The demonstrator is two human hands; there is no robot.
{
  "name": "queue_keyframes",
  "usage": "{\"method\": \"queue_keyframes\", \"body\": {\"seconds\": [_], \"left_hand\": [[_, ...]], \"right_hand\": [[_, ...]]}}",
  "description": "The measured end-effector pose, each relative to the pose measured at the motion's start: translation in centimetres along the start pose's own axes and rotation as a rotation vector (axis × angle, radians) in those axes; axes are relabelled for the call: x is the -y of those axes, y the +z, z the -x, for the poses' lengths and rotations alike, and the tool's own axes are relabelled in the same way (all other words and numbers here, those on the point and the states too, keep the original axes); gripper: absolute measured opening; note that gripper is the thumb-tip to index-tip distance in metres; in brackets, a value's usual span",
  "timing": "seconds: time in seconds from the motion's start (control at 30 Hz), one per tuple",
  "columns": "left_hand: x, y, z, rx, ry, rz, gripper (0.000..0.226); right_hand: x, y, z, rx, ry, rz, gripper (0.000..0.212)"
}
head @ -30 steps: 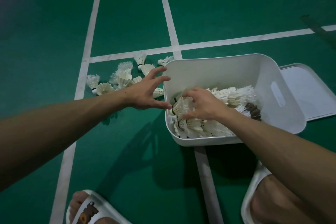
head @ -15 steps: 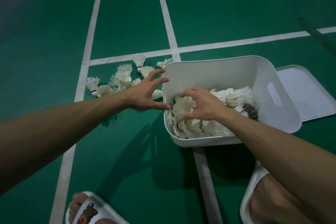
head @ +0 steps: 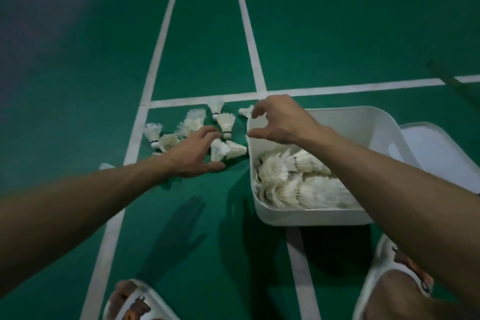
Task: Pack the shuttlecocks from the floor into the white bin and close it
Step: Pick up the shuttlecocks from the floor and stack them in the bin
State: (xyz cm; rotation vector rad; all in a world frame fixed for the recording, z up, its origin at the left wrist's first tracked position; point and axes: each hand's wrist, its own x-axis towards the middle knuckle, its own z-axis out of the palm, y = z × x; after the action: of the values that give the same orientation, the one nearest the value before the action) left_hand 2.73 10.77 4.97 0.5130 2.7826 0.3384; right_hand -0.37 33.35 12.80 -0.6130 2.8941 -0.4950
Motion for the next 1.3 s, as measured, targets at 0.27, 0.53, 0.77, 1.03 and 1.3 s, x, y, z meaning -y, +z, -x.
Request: {"method": "queue_keyframes", "body": {"seconds": [0.27,0.53,0.77,1.03,1.3], "left_hand": [[8.9,-1.3,3.6,0.135,-0.213,-0.055,0.077],[14.6,2.7,1.9,0.102,-0.299,0.109,0.088],[17.2,5.0,-1.2,-0.021,-0.324,0.1,0.102],[18.4,6.9,0.0,-0.279,-0.409,0.322,0.096],[17.5,7.8,0.7,-0.262,-0.276,0.338,0.081]], "right_hand": [[8.9,5.5,-6.4,0.17,-0.145,-0.04,0.05],[9.4,13.6,-11.7,0.256,-0.086,-0.042,0.063],[9.2,17.9,-15.6,0.233,-0.093,0.049,0.081],[8.0,21.0,-16.5,0.28,-0.022,0.023,0.085],[8.2,21.1,-15.3,0.175,-0.066,0.083,0.076]]}}
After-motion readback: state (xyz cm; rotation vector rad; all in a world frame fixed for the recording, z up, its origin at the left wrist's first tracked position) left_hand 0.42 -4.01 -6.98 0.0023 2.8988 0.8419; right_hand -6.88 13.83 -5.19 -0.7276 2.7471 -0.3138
